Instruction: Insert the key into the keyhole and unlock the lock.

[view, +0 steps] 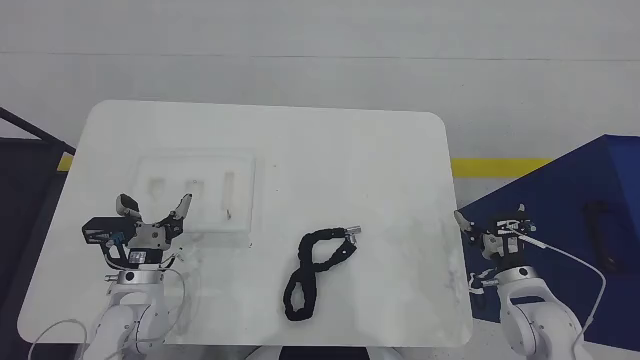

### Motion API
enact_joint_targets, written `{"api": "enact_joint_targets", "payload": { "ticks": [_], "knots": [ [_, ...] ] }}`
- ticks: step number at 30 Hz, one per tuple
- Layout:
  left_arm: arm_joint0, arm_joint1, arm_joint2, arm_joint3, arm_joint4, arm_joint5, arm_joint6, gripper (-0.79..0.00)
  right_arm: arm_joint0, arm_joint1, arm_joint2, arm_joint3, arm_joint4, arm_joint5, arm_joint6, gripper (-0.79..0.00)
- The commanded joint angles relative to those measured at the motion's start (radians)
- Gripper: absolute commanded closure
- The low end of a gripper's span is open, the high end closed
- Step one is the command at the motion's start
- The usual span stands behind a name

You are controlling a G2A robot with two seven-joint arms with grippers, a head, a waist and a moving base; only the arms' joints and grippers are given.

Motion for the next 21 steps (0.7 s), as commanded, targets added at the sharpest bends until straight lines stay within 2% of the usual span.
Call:
{"api": "enact_joint_targets", "payload": {
  "ticks": [1,14,16,18,20,21],
  "knots": [
    [0.000,0.000,0.000,0.000,0.000,0.000,0.000,-0.785,0.000,0.000,0.000,0.000,0.000,0.000,0.000,-0.785],
    [0.000,0.000,0.000,0.001,-0.003,-0.002,-0.008,-0.785,0.000,0.000,0.000,0.000,0.000,0.000,0.000,-0.785],
    [-0.011,0.000,-0.011,-0.041,-0.069,-0.013,-0.120,-0.785,0.000,0.000,0.000,0.000,0.000,0.000,0.000,-0.785],
    [-0.014,0.000,-0.039,-0.126,-0.135,0.014,-0.285,-0.785,0.000,0.000,0.000,0.000,0.000,0.000,0.000,-0.785],
    [-0.017,0.000,-0.060,-0.232,-0.192,0.088,-0.471,-0.785,0.000,0.000,0.000,0.000,0.000,0.000,0.000,-0.785],
    [-0.020,0.002,-0.073,-0.275,-0.209,0.138,-0.599,-0.785,0.000,0.000,0.000,0.000,0.000,0.000,0.000,-0.785]
  ]
}}
